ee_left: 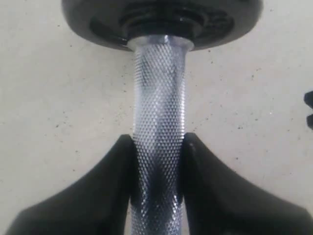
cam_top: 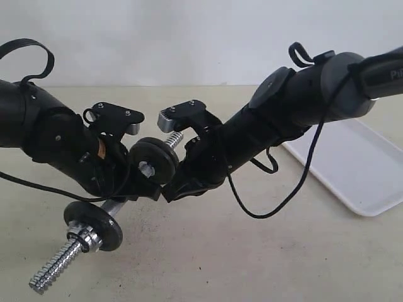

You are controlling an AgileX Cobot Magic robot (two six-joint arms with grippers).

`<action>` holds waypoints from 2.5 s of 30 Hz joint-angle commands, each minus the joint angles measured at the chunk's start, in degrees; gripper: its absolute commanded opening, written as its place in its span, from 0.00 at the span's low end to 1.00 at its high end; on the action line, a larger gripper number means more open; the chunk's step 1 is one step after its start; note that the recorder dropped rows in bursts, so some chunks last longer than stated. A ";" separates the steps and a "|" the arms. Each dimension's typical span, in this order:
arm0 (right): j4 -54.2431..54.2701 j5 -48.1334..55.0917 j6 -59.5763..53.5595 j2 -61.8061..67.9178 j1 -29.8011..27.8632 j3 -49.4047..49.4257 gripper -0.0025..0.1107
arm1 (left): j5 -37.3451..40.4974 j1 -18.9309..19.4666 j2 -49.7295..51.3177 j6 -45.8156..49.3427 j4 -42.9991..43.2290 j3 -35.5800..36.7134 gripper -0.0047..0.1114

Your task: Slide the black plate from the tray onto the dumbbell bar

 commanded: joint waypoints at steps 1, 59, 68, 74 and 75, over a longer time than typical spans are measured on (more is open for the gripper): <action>-2.47 0.11 -0.40 0.09 -0.17 0.14 0.02 | -26.90 0.01 -3.12 -2.10 0.87 -2.52 0.08; -35.03 4.37 31.11 -16.09 -12.17 0.14 0.02 | -34.82 -0.34 8.96 -30.48 1.26 -9.70 0.08; -43.80 3.22 38.53 -23.23 -12.17 0.14 0.02 | -35.38 -3.61 13.20 -33.72 1.26 -13.73 0.08; -44.01 4.13 38.63 -26.58 -12.17 0.14 0.02 | -35.45 -5.77 16.25 -36.34 1.26 -17.14 0.08; -44.01 4.11 38.80 -26.94 -12.17 0.14 0.02 | -35.45 -6.33 16.48 -36.84 1.26 -17.73 0.08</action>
